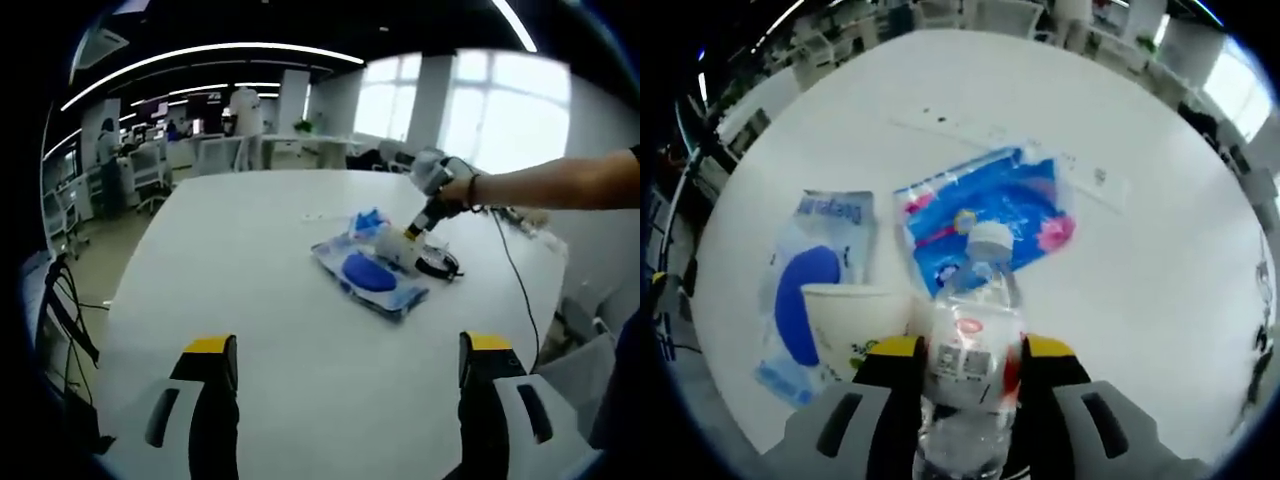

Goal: Arrange the tabletop items into an orderly group along one side of the table until the central work area is clear of visible clutter.

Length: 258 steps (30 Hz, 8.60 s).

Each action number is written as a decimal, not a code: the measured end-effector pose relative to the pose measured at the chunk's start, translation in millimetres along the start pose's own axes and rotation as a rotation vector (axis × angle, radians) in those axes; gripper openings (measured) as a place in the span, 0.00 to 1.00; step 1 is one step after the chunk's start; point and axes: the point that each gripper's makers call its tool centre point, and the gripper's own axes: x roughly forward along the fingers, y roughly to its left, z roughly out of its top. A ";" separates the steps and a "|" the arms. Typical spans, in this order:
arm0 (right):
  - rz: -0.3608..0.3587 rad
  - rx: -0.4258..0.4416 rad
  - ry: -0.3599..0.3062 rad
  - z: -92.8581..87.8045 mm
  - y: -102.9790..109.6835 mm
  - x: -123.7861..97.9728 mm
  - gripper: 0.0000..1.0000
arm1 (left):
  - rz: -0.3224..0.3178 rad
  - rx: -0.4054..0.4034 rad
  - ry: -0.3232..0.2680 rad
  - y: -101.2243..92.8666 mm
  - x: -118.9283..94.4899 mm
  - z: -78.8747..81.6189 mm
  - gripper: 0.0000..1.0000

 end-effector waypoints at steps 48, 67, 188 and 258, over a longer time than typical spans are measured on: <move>0.112 -0.161 -0.531 68.5 56.1 -108.5 0.31 | -0.015 0.030 -0.057 -17.4 -10.6 9.0 0.89; 0.297 -0.392 -0.697 96.2 148.6 -125.7 0.32 | 0.001 0.031 -0.073 -12.9 -16.8 8.5 0.89; 0.734 -0.654 -0.834 136.3 345.1 -13.7 0.44 | 0.031 -0.027 0.007 18.6 -1.5 -26.4 0.87; 0.491 -0.484 -0.609 9.2 162.3 -93.1 1.00 | 0.013 0.028 -0.039 -4.4 -10.8 -2.5 0.97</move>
